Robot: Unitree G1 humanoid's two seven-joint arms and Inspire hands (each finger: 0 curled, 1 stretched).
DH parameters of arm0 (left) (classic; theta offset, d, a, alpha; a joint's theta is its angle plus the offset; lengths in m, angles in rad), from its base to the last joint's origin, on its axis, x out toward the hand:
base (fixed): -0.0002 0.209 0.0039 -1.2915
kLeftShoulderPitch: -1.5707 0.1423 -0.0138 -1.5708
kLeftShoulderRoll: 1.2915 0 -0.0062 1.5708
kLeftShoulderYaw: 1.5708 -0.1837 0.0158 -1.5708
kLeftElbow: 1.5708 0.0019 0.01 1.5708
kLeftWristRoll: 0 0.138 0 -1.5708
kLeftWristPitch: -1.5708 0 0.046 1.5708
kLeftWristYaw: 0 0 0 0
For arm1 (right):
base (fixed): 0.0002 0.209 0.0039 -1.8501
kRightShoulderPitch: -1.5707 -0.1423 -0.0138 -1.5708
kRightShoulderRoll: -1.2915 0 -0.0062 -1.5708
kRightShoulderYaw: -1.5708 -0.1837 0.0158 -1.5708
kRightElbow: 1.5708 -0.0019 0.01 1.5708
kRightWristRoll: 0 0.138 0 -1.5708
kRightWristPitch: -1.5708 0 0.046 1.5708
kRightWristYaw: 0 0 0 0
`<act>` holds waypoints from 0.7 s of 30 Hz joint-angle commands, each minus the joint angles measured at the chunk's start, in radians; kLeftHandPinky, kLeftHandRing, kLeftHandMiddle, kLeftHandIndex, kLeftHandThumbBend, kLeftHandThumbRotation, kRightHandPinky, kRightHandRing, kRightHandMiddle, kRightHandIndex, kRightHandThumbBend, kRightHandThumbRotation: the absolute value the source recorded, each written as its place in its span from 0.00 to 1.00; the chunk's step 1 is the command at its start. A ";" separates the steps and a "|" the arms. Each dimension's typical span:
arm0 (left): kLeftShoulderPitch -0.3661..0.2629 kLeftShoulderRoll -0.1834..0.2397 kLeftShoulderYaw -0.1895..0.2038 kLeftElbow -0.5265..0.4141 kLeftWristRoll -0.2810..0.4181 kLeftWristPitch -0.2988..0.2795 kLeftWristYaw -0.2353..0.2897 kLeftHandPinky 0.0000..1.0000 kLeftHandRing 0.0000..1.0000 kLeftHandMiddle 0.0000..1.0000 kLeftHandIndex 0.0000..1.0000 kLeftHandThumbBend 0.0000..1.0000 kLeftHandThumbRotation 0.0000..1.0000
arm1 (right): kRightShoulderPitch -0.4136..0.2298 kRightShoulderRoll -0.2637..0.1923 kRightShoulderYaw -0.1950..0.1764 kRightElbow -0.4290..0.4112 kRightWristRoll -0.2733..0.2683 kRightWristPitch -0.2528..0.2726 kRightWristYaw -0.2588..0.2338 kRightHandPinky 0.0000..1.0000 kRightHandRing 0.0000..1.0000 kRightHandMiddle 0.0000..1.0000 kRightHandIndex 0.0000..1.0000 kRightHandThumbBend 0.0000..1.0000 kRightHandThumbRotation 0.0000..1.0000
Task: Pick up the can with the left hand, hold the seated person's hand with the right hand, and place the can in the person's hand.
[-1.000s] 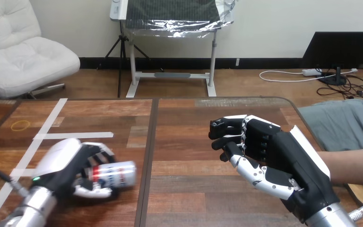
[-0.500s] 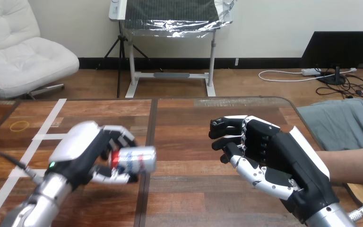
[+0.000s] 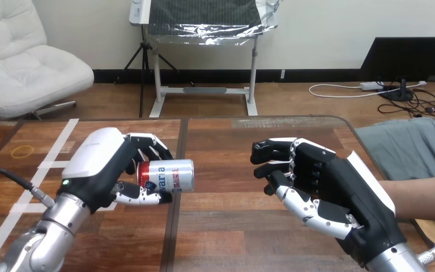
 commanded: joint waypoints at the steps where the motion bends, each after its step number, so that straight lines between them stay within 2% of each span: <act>1: -0.027 0.004 0.039 -0.048 0.002 0.008 0.020 0.37 0.42 0.49 0.54 0.61 0.00 | -0.063 -0.005 -0.016 -0.030 -0.001 -0.017 -0.009 0.54 0.67 0.72 0.70 0.25 0.00; 21: -0.008 0.000 0.052 -0.108 -0.010 0.026 -0.005 0.37 0.42 0.49 0.53 0.61 0.00 | -0.061 -0.008 -0.031 -0.027 -0.012 -0.017 -0.022 0.57 0.70 0.75 0.73 0.29 0.00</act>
